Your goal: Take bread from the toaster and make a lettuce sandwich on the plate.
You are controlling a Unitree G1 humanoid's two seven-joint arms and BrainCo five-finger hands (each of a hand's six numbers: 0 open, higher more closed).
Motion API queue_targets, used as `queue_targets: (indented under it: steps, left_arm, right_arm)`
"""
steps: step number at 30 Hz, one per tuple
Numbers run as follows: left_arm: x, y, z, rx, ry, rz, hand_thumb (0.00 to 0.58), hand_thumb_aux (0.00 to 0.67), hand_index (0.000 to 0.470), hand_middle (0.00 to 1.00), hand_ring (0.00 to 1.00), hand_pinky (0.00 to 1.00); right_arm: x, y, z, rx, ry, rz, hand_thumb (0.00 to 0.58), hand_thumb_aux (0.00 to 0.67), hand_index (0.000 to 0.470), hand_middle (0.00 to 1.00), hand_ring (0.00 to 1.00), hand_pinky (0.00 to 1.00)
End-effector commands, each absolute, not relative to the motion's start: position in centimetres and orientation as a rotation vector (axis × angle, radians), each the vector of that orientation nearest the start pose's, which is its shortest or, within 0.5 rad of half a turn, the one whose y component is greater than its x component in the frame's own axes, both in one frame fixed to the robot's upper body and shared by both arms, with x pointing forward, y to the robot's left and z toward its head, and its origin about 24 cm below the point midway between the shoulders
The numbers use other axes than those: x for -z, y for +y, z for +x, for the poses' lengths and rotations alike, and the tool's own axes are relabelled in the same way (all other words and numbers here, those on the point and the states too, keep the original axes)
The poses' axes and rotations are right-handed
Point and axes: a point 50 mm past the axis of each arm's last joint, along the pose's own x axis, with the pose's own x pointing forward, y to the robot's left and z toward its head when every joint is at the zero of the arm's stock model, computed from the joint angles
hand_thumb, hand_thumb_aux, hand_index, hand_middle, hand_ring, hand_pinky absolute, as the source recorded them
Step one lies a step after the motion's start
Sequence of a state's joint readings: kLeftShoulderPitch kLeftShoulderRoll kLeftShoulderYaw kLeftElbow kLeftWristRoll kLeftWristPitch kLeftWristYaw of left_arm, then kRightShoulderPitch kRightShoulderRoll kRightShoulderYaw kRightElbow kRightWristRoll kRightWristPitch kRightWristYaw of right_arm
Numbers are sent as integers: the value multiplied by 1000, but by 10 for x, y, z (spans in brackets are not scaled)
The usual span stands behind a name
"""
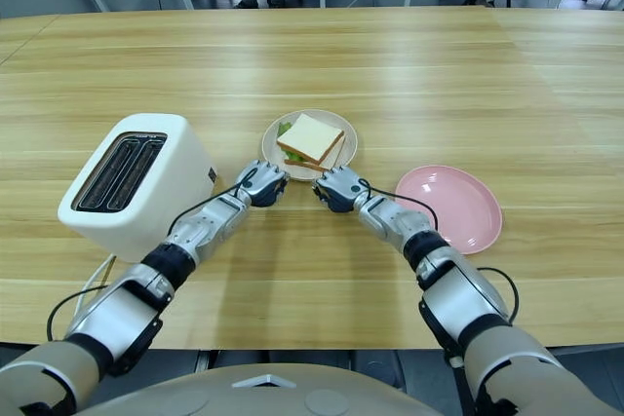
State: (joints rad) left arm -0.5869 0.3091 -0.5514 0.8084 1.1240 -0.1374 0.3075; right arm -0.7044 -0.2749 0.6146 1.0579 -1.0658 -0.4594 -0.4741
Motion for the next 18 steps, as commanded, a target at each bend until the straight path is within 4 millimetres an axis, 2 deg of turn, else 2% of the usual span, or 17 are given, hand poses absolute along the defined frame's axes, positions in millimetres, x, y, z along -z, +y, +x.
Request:
queue_targets:
  steps: [1,3,5,6,7,8,9,10,11,12,13,15,18]
  left_arm:
    - [-20,121,330,391,-341,1649,580,670,460,1000,1000,1000]
    - [-24,122,326,376,-365,1621,580,670,460,1000,1000,1000]
    - [-30,123,316,355,-387,1517,580,670,460,1000,1000,1000]
    - [-34,123,309,350,-395,1427,538,489,336,831,831,831]
    - [-40,123,300,337,-398,1299,443,344,236,627,627,627]
    - [-47,123,290,329,-404,1184,0,0,0,184,184,184]
    - [-54,123,278,337,-410,1062,0,0,0,0,0,0]
    - [-60,124,267,353,-416,957,0,0,0,0,0,0]
    - [-66,127,256,360,-417,860,0,0,0,0,0,0]
    - [-73,130,245,364,-416,754,0,0,0,0,0,0]
    - [-79,134,236,372,-414,653,0,0,0,0,0,0]
    - [-92,142,217,379,-423,491,0,0,0,0,0,0]
    - [-101,148,194,430,-427,379,0,0,0,0,0,0]
  right_arm:
    - [-18,-103,330,-568,-507,-1449,580,670,460,1000,1000,1000]
    - [-22,-105,328,-563,-534,-1402,580,670,460,1000,1000,1000]
    - [-28,-108,322,-557,-551,-1287,580,670,460,1000,1000,1000]
    - [-32,-110,317,-561,-559,-1213,580,670,460,1000,1000,1000]
    - [-36,-112,311,-568,-561,-1118,580,670,460,1000,1000,1000]
    - [-40,-115,305,-567,-555,-1028,558,539,370,831,831,831]
    - [-44,-119,297,-573,-547,-935,352,250,171,671,671,671]
    - [-49,-122,289,-590,-543,-851,0,0,0,553,553,553]
    - [-55,-126,283,-597,-540,-774,0,0,0,192,192,192]
    - [-63,-130,276,-600,-533,-690,0,0,0,59,59,59]
    - [-71,-134,270,-605,-528,-611,0,0,0,0,0,0]
    - [-88,-144,262,-591,-531,-468,0,0,0,0,0,0]
    - [-108,-158,252,-573,-522,-278,0,0,0,0,0,0]
